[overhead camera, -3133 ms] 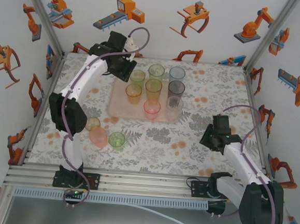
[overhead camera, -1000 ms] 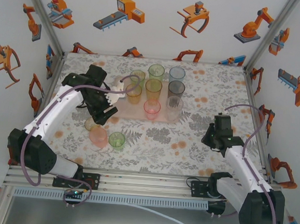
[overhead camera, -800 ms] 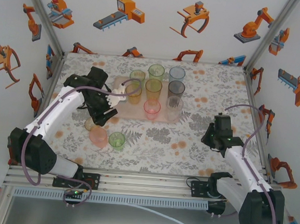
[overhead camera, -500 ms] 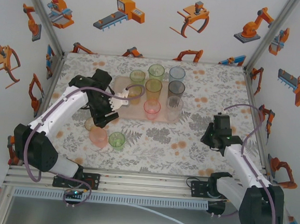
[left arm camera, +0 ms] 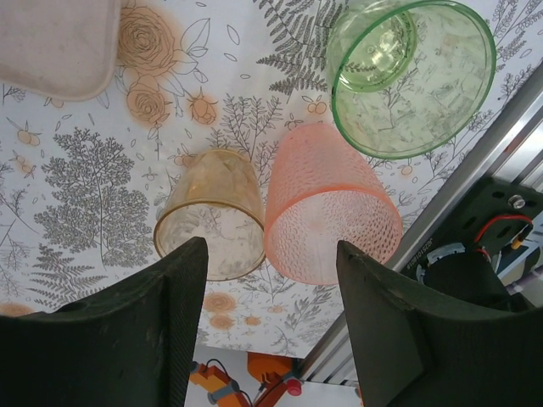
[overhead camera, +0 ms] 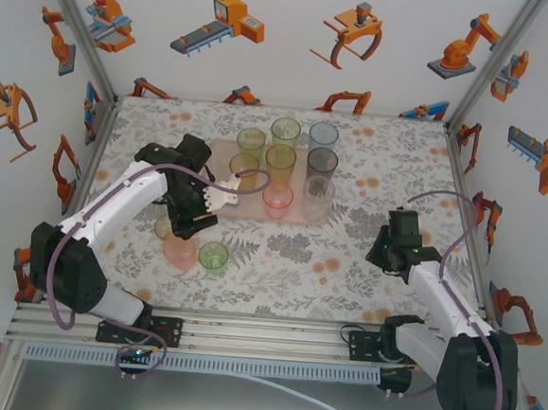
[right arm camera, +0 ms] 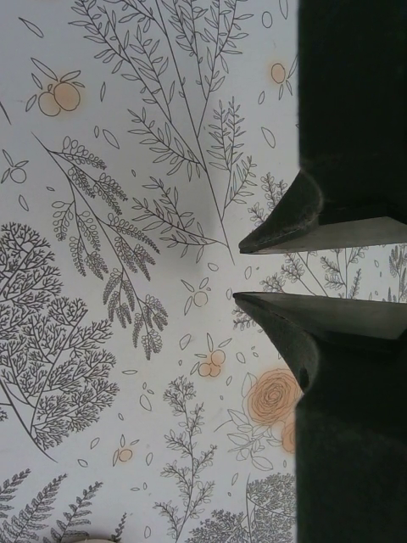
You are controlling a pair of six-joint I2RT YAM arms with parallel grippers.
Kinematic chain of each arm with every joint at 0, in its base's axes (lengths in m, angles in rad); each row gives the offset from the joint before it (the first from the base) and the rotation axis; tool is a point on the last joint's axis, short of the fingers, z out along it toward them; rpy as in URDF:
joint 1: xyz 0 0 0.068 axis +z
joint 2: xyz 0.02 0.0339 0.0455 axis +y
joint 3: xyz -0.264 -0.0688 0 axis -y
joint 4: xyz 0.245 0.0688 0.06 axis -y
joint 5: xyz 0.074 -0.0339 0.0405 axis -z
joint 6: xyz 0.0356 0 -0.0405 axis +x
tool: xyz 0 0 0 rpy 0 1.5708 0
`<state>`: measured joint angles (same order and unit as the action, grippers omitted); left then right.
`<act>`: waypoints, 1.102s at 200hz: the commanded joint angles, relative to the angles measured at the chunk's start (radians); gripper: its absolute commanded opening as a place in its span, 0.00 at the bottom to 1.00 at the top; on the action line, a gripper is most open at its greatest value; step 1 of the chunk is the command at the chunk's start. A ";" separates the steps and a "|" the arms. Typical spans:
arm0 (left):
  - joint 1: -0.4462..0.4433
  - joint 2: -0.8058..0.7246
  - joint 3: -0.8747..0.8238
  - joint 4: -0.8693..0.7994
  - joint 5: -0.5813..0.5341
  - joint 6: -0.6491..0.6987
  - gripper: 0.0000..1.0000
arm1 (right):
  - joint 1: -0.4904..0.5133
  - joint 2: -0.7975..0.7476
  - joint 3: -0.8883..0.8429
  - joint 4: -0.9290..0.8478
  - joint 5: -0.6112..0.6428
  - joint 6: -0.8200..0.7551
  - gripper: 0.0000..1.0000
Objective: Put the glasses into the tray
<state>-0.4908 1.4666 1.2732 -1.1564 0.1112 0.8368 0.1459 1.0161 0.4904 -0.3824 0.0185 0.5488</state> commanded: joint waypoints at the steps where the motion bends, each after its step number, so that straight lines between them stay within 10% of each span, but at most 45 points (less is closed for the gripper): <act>1: -0.014 0.005 -0.022 0.000 -0.016 0.037 0.59 | -0.008 0.008 0.010 0.021 0.015 0.007 0.28; 220: -0.088 0.028 -0.150 0.111 -0.085 0.060 0.41 | -0.008 0.010 0.010 0.022 0.018 0.008 0.28</act>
<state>-0.5720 1.4940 1.1427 -1.0451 0.0257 0.8772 0.1459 1.0210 0.4904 -0.3759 0.0185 0.5488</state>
